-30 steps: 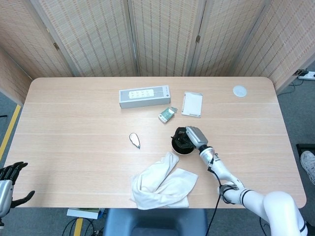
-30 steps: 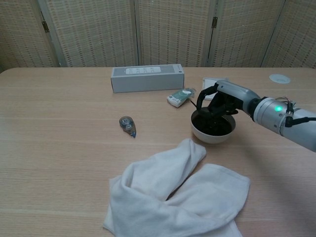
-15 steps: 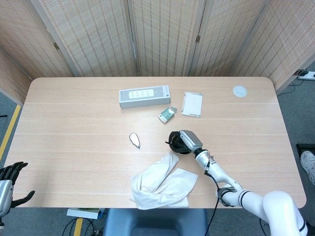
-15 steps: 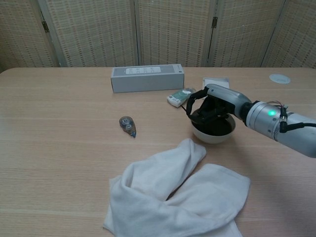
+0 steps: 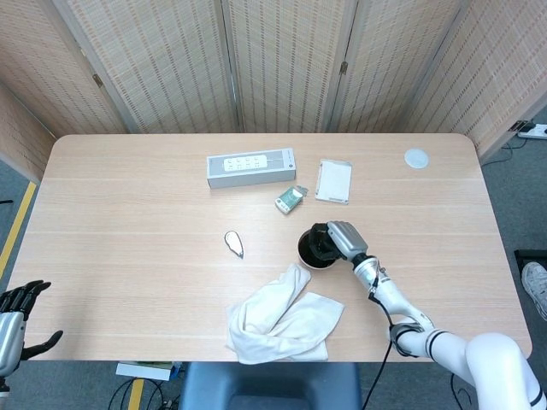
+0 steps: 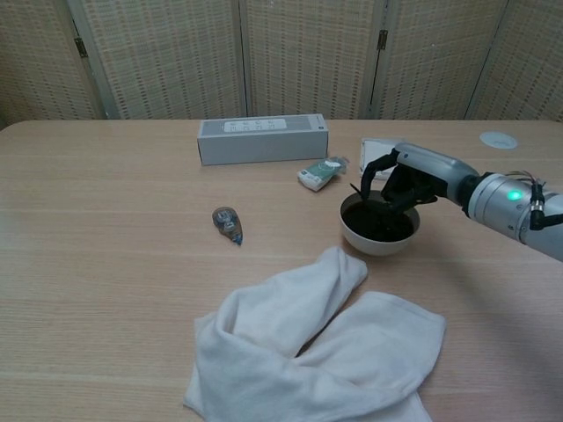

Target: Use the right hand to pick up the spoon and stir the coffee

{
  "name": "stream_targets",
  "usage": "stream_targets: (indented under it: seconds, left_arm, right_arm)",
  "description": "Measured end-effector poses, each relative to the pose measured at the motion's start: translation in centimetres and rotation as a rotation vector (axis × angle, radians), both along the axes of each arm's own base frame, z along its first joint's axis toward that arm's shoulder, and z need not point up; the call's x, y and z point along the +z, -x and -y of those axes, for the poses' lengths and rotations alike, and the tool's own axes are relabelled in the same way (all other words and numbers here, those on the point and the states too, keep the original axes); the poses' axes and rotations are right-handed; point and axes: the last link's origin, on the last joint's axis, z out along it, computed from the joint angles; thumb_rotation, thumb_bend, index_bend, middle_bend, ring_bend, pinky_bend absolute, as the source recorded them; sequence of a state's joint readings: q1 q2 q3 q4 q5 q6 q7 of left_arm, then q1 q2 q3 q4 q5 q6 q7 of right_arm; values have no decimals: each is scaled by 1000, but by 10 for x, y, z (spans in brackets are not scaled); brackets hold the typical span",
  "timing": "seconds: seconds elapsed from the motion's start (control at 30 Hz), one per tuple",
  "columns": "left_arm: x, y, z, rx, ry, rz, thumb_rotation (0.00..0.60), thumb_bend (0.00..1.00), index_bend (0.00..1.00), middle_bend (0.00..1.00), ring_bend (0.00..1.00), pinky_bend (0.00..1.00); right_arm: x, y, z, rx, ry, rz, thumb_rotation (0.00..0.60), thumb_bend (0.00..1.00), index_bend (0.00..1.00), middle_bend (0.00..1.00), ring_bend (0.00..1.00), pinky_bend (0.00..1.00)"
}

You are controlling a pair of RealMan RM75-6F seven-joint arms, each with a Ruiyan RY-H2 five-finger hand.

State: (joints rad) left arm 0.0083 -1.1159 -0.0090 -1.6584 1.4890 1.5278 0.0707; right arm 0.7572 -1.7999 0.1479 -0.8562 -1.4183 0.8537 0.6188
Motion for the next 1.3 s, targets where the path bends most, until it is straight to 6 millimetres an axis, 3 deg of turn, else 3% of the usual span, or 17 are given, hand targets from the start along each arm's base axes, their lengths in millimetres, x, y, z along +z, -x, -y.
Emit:
stream_targets:
  seconds: [0.2, 0.4, 0.83, 1.07, 1.3]
  left_arm:
    - [2, -1, -1, -2, -4, -1, 600, 215, 201, 193, 187, 190]
    - [2, 1, 1, 6, -5, -4, 600, 215, 201, 193, 187, 189]
    - [-1, 1, -1, 2, 11, -5, 600, 215, 201, 193, 187, 189]
    - [-3, 1, -1, 3, 16, -5, 600, 215, 201, 193, 186, 189]
    - [-2, 1, -2, 5, 15, -9, 600, 215, 201, 193, 186, 190]
  right_arm:
    - [-11, -15, 7, 17, 4, 12, 600, 519, 745, 1000, 1000, 1000]
    - [-19, -22, 2, 42, -19, 25, 600, 519, 747, 1000, 1000, 1000]
    - [-7, -2, -15, 73, -31, -5, 600, 519, 753, 1000, 1000, 1000]
    - [-4, 8, -7, 48, -9, -44, 600, 522, 755, 1000, 1000, 1000]
    - [-10, -1, 5, 44, 9, -37, 600, 524, 755, 1000, 1000, 1000]
